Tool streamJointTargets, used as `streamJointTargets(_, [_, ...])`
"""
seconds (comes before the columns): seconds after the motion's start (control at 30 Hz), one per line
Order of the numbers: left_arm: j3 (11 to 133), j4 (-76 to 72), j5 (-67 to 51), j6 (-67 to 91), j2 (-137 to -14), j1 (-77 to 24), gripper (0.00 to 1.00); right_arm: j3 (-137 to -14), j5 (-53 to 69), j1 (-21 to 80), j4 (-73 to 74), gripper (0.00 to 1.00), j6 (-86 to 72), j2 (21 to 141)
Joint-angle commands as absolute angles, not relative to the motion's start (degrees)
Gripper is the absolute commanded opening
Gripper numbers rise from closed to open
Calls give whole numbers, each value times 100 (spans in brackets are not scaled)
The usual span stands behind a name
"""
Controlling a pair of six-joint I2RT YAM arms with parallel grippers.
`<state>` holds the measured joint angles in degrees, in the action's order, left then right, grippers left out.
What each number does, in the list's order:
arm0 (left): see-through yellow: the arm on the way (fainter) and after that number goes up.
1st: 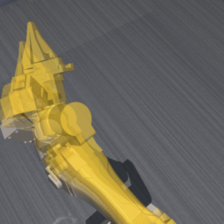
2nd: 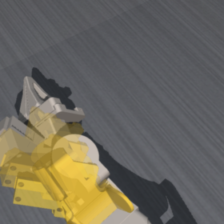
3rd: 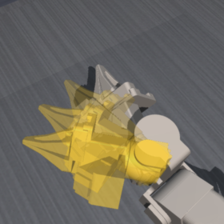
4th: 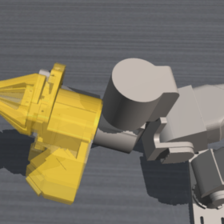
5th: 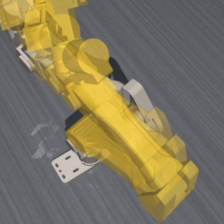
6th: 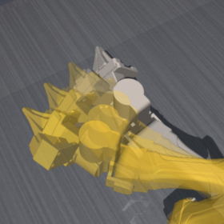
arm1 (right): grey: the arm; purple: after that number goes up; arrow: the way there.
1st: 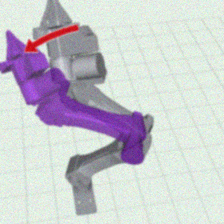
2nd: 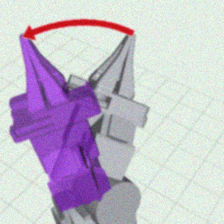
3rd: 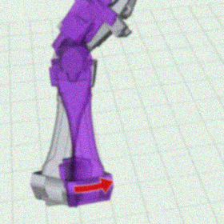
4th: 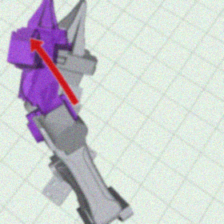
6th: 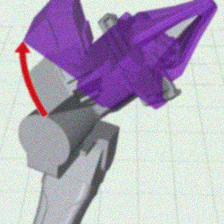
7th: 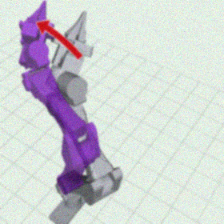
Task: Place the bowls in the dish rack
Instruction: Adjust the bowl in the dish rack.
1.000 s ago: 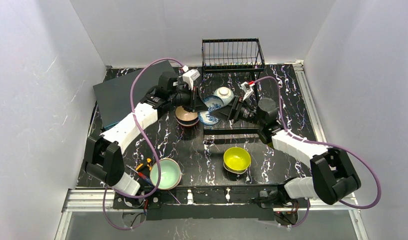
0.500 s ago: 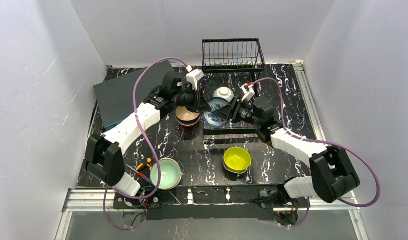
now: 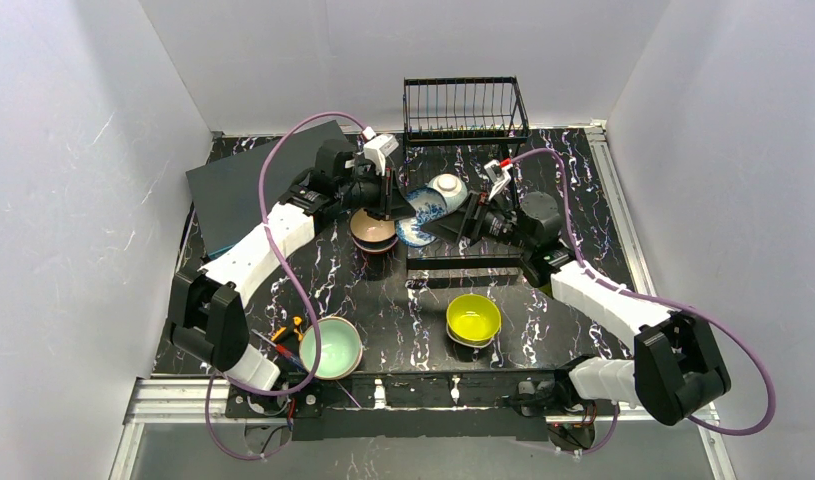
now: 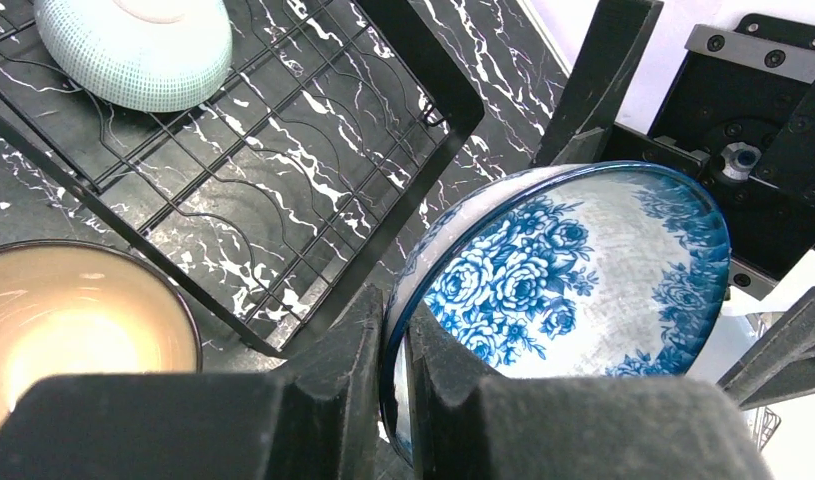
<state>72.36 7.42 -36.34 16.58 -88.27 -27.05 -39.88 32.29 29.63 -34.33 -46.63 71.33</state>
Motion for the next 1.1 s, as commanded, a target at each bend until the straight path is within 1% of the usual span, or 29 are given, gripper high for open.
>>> streamJointTargets(0.0, [7374, 721, -3797, 1679, -8697, -2708, 0, -4192, 3669, 2934, -4133, 99, -4773, 6890])
streamJointTargets(0.07, [7359, 710, -3798, 1673, -8677, -2709, 0, -4184, 3692, 2942, -4134, 98, -4788, 6895])
streamJointTargets(0.17, [7344, 697, -3780, 1667, -8674, -2709, 0, -4164, 3733, 2941, -4334, 90, -4931, 6949])
streamJointTargets(0.27, [7355, 712, -3779, 1666, -8696, -2709, 0, -4140, 3744, 2938, -4628, 72, -5128, 6974])
streamJointTargets(0.33, [7368, 721, -3786, 1673, -8724, -2709, 0, -4160, 3713, 2938, -4669, 64, -5167, 6971])
streamJointTargets(0.37, [7373, 726, -3800, 1676, -8737, -2713, 0, -4170, 3691, 2935, -4639, 59, -5156, 6964])
streamJointTargets(0.4, [7382, 724, -3817, 1679, -8743, -2708, 0, -4175, 3658, 2935, -4609, 52, -5125, 6954])
streamJointTargets(0.43, [7383, 721, -3822, 1686, -8740, -2710, 0, -4177, 3630, 2937, -4565, 43, -5092, 6944])
streamJointTargets(0.57, [7391, 729, -3805, 1697, -8736, -2713, 0, -4191, 3508, 2936, -4381, 2, -4936, 6904])
streamJointTargets(0.63, [7406, 760, -3773, 1692, -8736, -2710, 0, -4228, 3455, 2934, -4216, 1, -4811, 6877])
streamJointTargets(0.67, [7411, 783, -3753, 1690, -8730, -2707, 3, -4250, 3429, 2934, -4117, 1, -4730, 6874])
streamJointTargets(0.7, [7417, 791, -3736, 1682, -8723, -2711, 8, -4280, 3402, 2940, -3996, 1, -4636, 6863])
streamJointTargets(0.77, [7404, 799, -3691, 1668, -8698, -2710, 22, -4369, 3300, 2938, -3680, 1, -4381, 6863])
streamJointTargets(0.9, [7309, 724, -3595, 1645, -8574, -2712, 47, -4656, 2671, 2930, -2323, 1, -3734, 6839])
streamJointTargets(1.0, [7273, 721, -3492, 1630, -8489, -2714, 59, -4777, 2089, 2891, -1712, 1, -3435, 6797])
streamJointTargets(1.07, [7254, 728, -3424, 1620, -8451, -2709, 64, -4790, 1827, 2834, -1546, 1, -3358, 6775])
